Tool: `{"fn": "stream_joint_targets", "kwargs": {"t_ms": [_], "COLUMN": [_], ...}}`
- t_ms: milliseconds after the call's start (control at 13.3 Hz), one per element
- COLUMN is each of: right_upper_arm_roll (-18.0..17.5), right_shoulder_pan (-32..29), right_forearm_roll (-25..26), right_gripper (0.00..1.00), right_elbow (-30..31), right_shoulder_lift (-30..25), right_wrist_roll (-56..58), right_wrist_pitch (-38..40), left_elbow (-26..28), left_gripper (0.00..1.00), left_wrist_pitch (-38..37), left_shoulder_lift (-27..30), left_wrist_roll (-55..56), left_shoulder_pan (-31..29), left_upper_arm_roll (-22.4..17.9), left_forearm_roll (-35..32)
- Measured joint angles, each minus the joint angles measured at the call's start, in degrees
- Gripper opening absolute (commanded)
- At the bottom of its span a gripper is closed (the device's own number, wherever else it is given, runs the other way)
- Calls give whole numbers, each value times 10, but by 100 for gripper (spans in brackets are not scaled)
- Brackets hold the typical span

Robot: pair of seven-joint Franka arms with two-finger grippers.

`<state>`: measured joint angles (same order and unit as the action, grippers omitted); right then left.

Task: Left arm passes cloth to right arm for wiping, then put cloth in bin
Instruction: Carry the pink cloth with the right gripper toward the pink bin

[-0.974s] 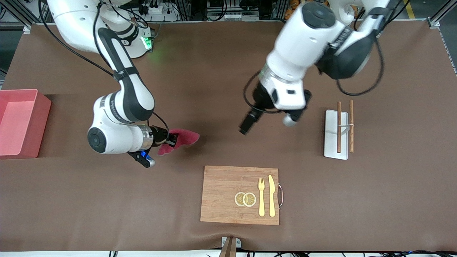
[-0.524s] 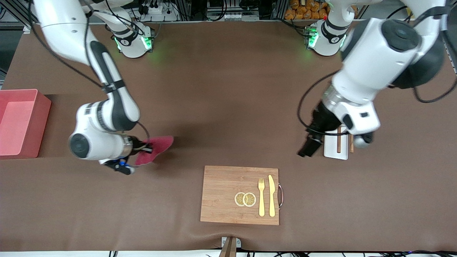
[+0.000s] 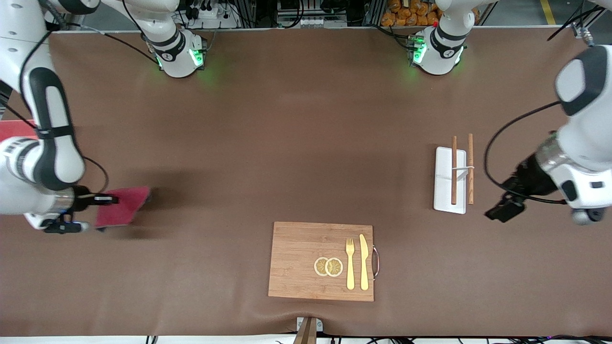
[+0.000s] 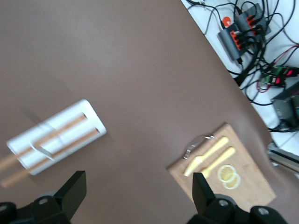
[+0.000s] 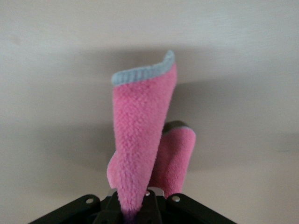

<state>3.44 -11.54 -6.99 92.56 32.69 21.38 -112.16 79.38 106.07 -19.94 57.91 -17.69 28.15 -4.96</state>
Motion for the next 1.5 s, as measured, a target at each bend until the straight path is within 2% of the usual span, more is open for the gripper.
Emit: {"fn": "stream_joint_targets", "kwargs": {"t_ms": [150, 225, 300, 449, 524, 599, 824, 974, 1199, 1348, 1498], "right_upper_arm_roll": [0, 0, 0, -1, -6, -11, -21, -24, -26, -28, -28], "right_shoulder_pan": [-33, -46, -55, -60, -59, -53, 2, 61, 141, 196, 251], "right_forearm_roll": [41, 57, 69, 84, 85, 85, 85, 84, 77, 70, 32], "right_gripper": [0, 0, 0, 0, 0, 0, 0, 0, 0, 0, 0], "right_elbow": [-18, -24, -28, -31, -30, -28, -10, -3, 1, 1, 1], "right_shoulder_lift": [-3, -5, -7, -8, -7, -6, -5, -5, -5, -5, -5], "right_wrist_roll": [63, 88, 105, 117, 117, 114, 19, -79, -218, -327, -407], "right_wrist_pitch": [-1, -1, -1, -2, -2, -3, -12, -16, -18, -20, -27], "left_elbow": [0, 0, 3, 23, 34, 42, 56, 61, 62, 62, 62], "left_gripper": [100, 100, 100, 100, 100, 100, 100, 100, 100, 100, 100], "left_wrist_pitch": [-26, -39, -48, -79, -107, -144, -227, -243, -268, -272, -272], "left_shoulder_lift": [2, 6, 16, 50, 74, 98, 152, 170, 193, 202, 203], "left_wrist_roll": [-85, -131, -174, -252, -293, -337, -452, -475, -476, -483, -512], "left_shoulder_pan": [-19, -6, 28, 137, 181, 203, 210, 211, 216, 216, 213], "left_upper_arm_roll": [-20, -57, -114, -253, -301, -323, -327, -299, -231, -218, -222], "left_forearm_roll": [13, 33, 59, 90, 93, 93, 93, 73, 40, 39, 39]}}
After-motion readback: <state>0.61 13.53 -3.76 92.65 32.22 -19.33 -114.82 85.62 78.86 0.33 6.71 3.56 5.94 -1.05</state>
